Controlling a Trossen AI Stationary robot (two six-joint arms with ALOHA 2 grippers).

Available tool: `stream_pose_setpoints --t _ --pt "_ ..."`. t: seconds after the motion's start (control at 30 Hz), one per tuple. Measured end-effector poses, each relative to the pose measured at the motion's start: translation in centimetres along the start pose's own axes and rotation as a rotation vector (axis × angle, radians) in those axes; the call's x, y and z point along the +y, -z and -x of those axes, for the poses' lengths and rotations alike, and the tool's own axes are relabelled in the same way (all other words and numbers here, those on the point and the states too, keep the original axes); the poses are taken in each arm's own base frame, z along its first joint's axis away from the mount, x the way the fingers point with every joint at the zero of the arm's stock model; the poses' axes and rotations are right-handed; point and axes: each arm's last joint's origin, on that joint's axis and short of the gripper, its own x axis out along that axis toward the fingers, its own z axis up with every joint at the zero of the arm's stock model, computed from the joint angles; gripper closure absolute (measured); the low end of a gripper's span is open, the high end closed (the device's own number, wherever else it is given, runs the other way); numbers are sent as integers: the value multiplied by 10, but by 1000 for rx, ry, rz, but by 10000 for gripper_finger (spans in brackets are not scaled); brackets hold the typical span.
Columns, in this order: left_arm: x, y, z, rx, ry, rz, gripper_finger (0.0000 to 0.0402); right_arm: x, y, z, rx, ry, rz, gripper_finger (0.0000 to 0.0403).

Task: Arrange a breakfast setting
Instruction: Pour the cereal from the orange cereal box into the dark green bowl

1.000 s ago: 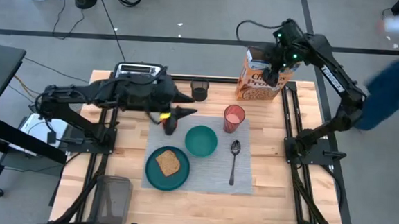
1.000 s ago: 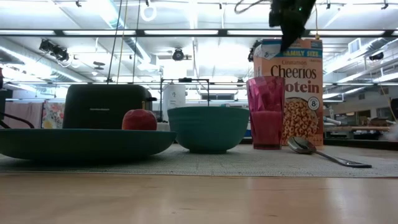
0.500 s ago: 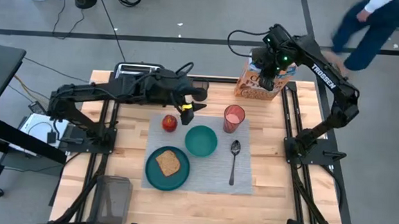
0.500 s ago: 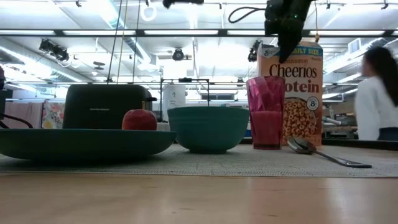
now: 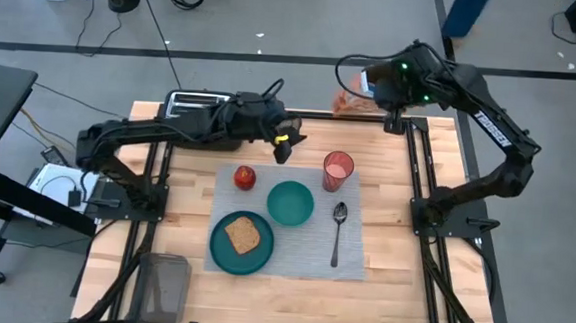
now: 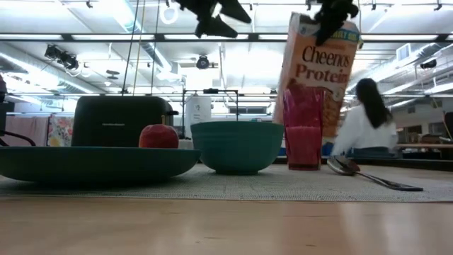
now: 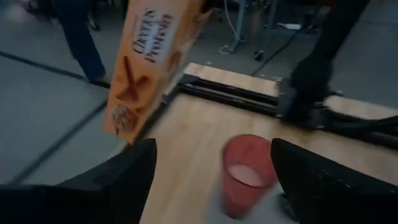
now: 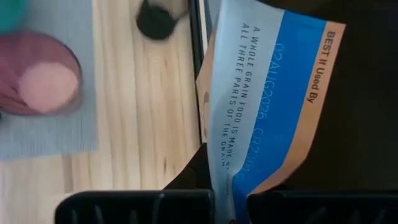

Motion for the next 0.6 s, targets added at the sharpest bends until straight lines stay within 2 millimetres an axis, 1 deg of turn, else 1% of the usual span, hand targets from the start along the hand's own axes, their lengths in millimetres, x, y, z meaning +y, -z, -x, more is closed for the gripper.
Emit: stream_pose_setpoints --t 0.13,0.27,0.37,0.47,0.6 --pt "7 5 -18 -11 -34 -104 62 9 -8 16 -130 -1 38 398" --pt "18 6 -29 -42 -78 -185 52 14 -13 24 -240 -35 61 398" --pt "28 6 -32 -40 -108 -222 51 17 -17 26 -288 -51 75 398" --pt "35 9 -35 -23 -122 -204 51 19 -20 26 -301 -63 87 398" --pt "36 9 -37 -29 -126 -238 51 23 -22 26 -326 -98 101 398"
